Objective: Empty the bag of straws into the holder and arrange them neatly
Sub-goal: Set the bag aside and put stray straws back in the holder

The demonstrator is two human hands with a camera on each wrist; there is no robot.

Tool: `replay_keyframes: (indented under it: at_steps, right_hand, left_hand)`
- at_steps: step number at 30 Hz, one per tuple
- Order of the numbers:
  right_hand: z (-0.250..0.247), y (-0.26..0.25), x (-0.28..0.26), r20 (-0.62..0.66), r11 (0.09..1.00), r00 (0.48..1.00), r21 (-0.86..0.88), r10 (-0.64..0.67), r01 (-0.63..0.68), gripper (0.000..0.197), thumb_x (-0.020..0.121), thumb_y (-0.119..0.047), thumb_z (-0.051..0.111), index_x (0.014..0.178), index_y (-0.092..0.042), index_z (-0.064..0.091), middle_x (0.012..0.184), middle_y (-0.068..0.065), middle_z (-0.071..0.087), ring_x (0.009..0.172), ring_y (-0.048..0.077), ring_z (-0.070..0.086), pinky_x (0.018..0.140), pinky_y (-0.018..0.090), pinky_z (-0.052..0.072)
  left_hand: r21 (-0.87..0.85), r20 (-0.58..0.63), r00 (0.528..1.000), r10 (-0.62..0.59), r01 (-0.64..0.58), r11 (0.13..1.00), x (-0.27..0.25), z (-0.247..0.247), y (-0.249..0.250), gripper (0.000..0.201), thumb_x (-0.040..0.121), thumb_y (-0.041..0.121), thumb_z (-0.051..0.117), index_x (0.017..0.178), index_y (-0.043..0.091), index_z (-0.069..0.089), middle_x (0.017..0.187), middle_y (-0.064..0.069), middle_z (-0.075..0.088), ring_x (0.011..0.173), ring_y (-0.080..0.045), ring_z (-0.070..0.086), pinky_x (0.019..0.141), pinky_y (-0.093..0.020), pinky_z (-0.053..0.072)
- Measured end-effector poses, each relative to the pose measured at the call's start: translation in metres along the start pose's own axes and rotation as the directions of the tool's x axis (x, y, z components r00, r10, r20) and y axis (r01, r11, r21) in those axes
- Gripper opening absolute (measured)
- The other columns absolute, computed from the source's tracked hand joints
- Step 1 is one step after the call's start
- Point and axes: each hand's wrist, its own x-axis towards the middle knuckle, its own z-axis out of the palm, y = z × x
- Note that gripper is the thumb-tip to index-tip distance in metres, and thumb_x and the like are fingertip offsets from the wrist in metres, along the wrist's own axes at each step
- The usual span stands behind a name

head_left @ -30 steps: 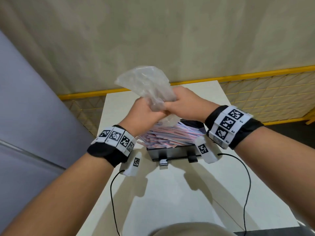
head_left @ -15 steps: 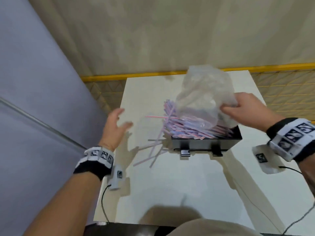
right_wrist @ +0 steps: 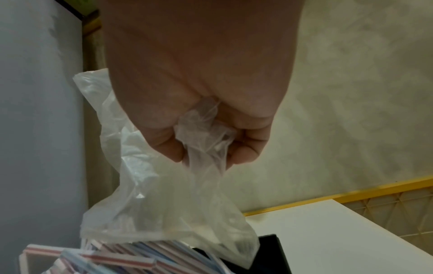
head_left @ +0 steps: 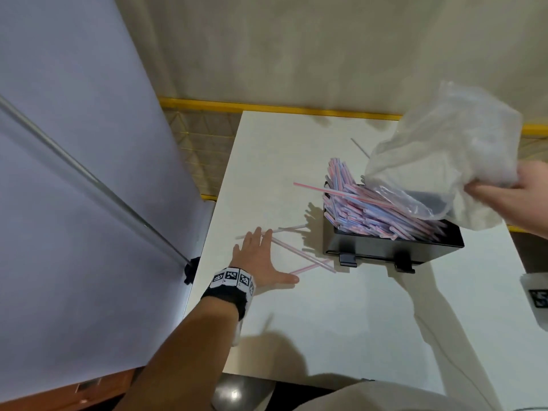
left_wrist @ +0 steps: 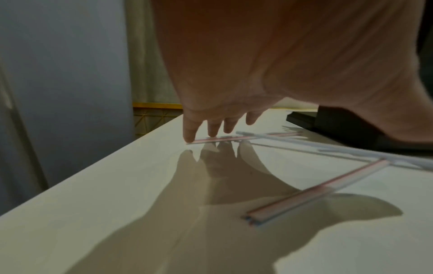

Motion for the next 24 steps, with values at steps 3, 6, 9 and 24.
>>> replay_keyframes:
  at_steps: [3,6,9,24]
  right_hand:
    - [-0.007,0.007,0.000,-0.026,1.000,0.999,0.014,0.020,-0.019,0.046,0.067,-0.056,0.068,0.099,-0.024,0.066,0.085,0.019,0.075,0.083,0.040,0.073,0.077,0.066,0.059]
    - [-0.012,0.010,0.005,-0.073,0.990,0.990,0.073,0.125,-0.119,0.033,0.073,-0.051,0.075,0.096,-0.029,0.072,0.080,0.004,0.076,0.080,0.029,0.075,0.079,0.057,0.062]
    - [-0.026,0.133,0.085,-0.054,0.987,0.986,0.000,0.158,-0.158,0.050,0.065,-0.057,0.078,0.100,-0.023,0.074,0.068,-0.004,0.070,0.061,0.012,0.067,0.058,0.030,0.057]
    - [0.105,-0.228,-0.041,0.286,0.815,0.772,0.059,-0.567,0.576,0.028,0.085,-0.026,0.056,0.109,-0.018,0.044,0.083,0.005,0.059,0.074,0.032,0.053,0.060,0.038,0.040]
  left_hand:
    - [0.181,-0.025,0.999,0.033,-0.028,0.983,0.006,0.005,0.000,0.147,0.056,0.091,0.064,0.163,0.023,-0.009,0.173,-0.005,-0.013,0.160,-0.031,-0.009,0.126,-0.060,0.005]
    - [0.296,-0.080,0.991,0.106,-0.078,0.952,0.015,0.010,-0.004,0.141,0.060,0.087,0.067,0.163,0.020,-0.002,0.170,-0.011,0.008,0.157,-0.035,0.007,0.124,-0.061,0.012]
    - [0.336,-0.147,0.961,0.236,-0.176,0.925,0.018,0.011,0.000,0.125,0.066,0.082,0.067,0.160,0.020,0.012,0.155,-0.006,0.033,0.144,-0.031,0.031,0.119,-0.054,0.027]
    - [0.516,0.012,0.942,0.335,-0.293,0.805,-0.015,0.022,0.034,0.023,0.061,0.018,0.087,0.078,0.017,0.073,0.083,-0.006,0.069,0.065,-0.028,0.066,0.058,-0.030,0.048]
